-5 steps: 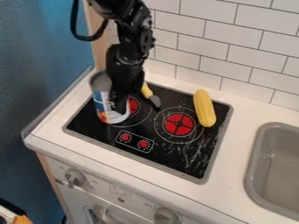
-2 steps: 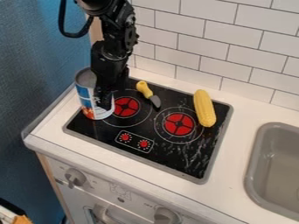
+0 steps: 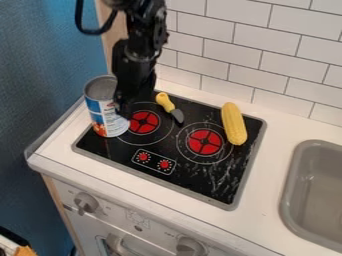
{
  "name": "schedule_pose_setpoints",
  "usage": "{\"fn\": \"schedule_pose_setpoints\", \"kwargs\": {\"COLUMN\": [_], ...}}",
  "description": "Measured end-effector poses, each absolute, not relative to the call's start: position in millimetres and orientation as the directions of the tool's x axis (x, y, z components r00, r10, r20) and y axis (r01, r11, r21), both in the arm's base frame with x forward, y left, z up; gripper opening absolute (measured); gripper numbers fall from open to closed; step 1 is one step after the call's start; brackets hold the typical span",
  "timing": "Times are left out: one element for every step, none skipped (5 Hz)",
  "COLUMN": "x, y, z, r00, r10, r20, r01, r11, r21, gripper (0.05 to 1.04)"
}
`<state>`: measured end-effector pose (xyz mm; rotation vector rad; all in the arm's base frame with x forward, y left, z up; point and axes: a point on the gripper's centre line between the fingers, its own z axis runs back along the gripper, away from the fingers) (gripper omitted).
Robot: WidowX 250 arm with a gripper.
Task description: Move the can to the left side of the burner
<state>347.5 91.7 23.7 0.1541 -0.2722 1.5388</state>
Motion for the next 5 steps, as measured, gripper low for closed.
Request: {"fn": "schedule_pose_setpoints", "kwargs": {"x": [353, 357, 355, 355, 355], "y": [85, 83, 84, 84, 84], "z": [54, 76, 76, 76, 76], "r00": [-0.019, -0.033, -0.039, -0.038, -0.038], "r10": [0.958, 0.938, 0.937, 0.936, 0.936], "r20": [0.286, 0.346, 0.348, 0.349, 0.349], "r01": [-0.990, -0.996, -0.996, -0.996, -0.996], "r11": [0.023, -0.001, -0.009, -0.008, -0.008], "r21": [-0.141, -0.092, -0.087, -0.086, -0.086], "gripper": [1.000, 1.000, 1.000, 1.000, 1.000]}}
